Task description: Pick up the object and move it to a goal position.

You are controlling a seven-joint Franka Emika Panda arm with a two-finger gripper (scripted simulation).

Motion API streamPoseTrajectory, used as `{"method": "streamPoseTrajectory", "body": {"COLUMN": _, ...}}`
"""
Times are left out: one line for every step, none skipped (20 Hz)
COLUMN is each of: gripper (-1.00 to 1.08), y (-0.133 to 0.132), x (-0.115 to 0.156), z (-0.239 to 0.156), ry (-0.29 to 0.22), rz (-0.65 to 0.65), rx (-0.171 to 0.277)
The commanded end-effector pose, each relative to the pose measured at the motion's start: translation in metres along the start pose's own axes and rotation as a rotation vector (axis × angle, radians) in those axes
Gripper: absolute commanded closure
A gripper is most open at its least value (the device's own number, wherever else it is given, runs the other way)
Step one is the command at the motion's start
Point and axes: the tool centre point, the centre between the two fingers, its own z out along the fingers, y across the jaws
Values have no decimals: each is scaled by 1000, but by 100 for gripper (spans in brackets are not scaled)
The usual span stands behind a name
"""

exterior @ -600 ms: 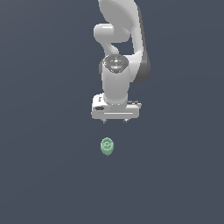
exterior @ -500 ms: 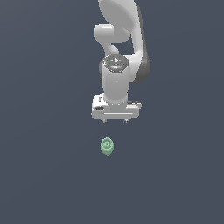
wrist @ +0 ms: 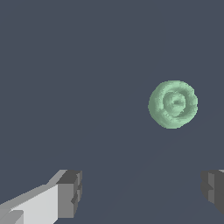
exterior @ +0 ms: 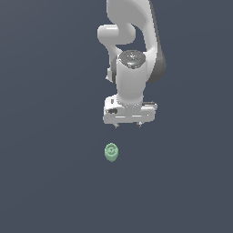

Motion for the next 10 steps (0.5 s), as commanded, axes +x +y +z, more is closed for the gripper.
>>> {"method": "streamPoseTrajectory", "body": {"gripper": -92, "y": 1, "x": 0, "z": 0, "ry": 0, "rz": 1, "rx": 0}}
{"method": "streamPoseTrajectory", "body": {"gripper": -92, "y": 2, "x": 0, "z": 0, "ry": 0, "rz": 1, "rx": 0}}
{"method": "streamPoseTrajectory", "body": {"gripper": -92, "y": 2, "x": 1, "z": 1, "ry": -1, "rz": 0, "rx": -1}}
{"method": "streamPoseTrajectory", "body": {"gripper": -92, "y": 3, "x": 2, "z": 2, "ry": -1, "rz": -2, "rx": -1}}
{"method": "streamPoseTrajectory", "body": {"gripper": -92, "y": 4, "x": 4, "z": 3, "ry": -2, "rz": -4, "rx": -1}}
{"method": "streamPoseTrajectory", "body": {"gripper": -92, "y": 5, "x": 5, "z": 4, "ry": -2, "rz": -7, "rx": -2}}
{"method": "streamPoseTrajectory", "body": {"gripper": -92, "y": 7, "x": 7, "z": 6, "ry": -4, "rz": -10, "rx": -3}}
{"method": "streamPoseTrajectory", "body": {"gripper": -92, "y": 9, "x": 9, "z": 8, "ry": -5, "rz": -13, "rx": -4}}
{"method": "streamPoseTrajectory", "body": {"gripper": -92, "y": 12, "x": 12, "z": 10, "ry": -6, "rz": -17, "rx": -5}}
{"method": "streamPoseTrajectory", "body": {"gripper": -92, "y": 14, "x": 14, "z": 12, "ry": -8, "rz": -21, "rx": -6}}
